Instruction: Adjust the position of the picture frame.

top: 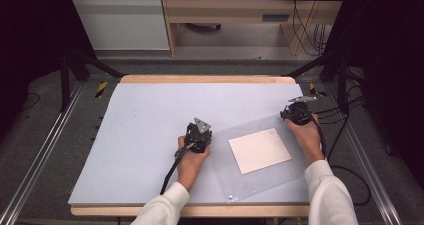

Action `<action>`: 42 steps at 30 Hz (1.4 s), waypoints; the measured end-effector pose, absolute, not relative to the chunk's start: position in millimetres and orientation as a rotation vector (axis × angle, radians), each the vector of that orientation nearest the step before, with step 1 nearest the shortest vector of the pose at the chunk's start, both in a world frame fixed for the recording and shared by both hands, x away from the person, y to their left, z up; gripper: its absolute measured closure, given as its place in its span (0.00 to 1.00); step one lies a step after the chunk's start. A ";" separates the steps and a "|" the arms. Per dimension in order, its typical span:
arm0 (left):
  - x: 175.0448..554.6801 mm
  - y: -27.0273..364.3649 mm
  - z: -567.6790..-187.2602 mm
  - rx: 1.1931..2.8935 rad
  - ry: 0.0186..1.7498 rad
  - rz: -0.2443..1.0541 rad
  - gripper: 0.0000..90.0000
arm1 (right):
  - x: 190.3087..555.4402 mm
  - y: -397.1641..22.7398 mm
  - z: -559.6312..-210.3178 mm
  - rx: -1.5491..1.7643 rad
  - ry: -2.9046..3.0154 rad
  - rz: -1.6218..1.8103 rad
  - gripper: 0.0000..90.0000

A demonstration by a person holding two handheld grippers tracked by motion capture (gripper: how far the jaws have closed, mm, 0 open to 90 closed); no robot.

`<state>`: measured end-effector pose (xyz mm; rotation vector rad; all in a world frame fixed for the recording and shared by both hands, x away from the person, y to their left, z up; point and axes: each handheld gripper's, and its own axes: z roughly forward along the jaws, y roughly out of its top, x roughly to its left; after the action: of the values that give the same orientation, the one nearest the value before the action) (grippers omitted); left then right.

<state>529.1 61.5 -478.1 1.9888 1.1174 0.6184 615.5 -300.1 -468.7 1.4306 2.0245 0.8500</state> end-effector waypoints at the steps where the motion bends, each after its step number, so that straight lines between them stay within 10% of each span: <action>1: 529.1 61.5 -478.1 1.988 1.119 0.617 0.93 | 616.7 -299.9 -468.8 1.432 2.033 0.843 0.82; 42: 531.3 60.9 -477.7 1.992 1.126 0.605 0.93 | 626.3 -295.9 -469.7 1.504 2.024 0.850 0.95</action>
<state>531.3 60.9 -477.7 1.9921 1.1259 0.6048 626.3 -295.9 -469.7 1.5041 2.0238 0.8499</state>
